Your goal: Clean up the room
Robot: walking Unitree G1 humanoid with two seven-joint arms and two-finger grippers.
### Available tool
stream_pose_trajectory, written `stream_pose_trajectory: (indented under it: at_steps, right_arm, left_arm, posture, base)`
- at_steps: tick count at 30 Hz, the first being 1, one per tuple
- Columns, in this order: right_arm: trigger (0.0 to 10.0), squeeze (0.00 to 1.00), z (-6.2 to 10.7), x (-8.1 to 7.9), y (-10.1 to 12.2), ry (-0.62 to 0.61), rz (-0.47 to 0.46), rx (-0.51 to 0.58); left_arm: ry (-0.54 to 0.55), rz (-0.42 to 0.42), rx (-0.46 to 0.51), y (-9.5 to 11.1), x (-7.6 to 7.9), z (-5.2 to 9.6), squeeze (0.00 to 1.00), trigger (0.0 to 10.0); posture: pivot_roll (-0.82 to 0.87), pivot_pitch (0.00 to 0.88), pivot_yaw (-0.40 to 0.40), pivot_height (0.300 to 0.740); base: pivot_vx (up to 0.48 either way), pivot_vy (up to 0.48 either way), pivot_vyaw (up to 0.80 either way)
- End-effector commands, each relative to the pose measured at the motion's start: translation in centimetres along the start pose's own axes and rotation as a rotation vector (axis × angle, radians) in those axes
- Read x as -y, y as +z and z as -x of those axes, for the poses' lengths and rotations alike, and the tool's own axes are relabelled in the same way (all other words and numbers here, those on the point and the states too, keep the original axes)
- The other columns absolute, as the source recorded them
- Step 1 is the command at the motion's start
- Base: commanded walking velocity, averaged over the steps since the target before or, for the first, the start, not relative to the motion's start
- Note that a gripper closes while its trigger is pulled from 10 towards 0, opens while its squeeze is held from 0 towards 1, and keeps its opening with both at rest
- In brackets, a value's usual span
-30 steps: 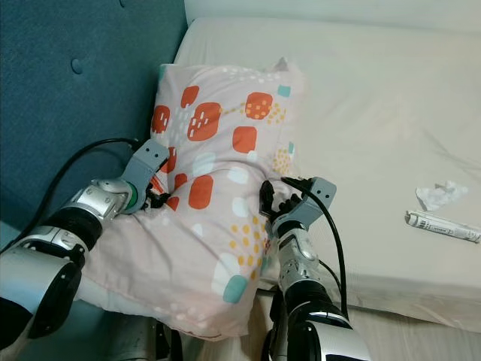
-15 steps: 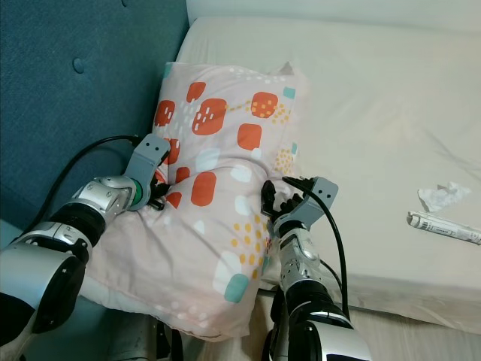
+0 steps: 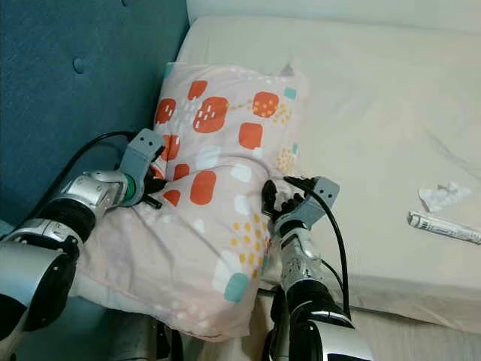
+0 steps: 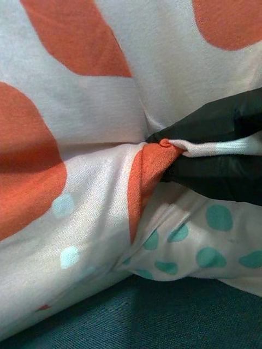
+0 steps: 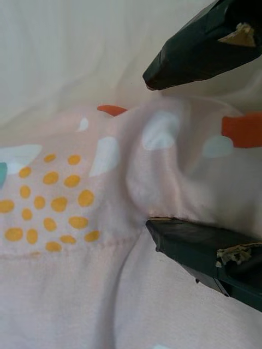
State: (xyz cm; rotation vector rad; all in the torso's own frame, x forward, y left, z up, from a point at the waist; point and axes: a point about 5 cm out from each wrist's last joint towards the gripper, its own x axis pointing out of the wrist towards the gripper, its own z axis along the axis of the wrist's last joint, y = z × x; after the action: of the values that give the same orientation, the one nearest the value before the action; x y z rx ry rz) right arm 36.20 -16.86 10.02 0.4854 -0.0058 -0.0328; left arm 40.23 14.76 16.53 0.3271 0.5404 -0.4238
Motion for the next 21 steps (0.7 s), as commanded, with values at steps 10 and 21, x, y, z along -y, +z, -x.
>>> stream_pose_trajectory:
  at_steps: [10, 21]
  right_arm:
    - [10.0, 0.0, 0.4, 0.9, -0.6, -0.039, -0.004, -0.024]
    - [10.0, 0.0, -0.1, 2.2, 2.4, -0.103, 0.045, 0.104]
  left_arm:
    - [-0.047, 0.095, 0.26, 5.8, 1.0, 1.1, 0.0, 0.0]
    - [0.026, 0.125, 0.734, 17.4, -0.1, 9.1, 0.0, 10.0]
  posture:
    - [0.21, 0.174, 0.106, 0.582]
    - [0.21, 0.169, 0.098, 0.582]
  base:
    - [0.0, 0.0, 0.0]
    - [0.0, 0.0, 0.0]
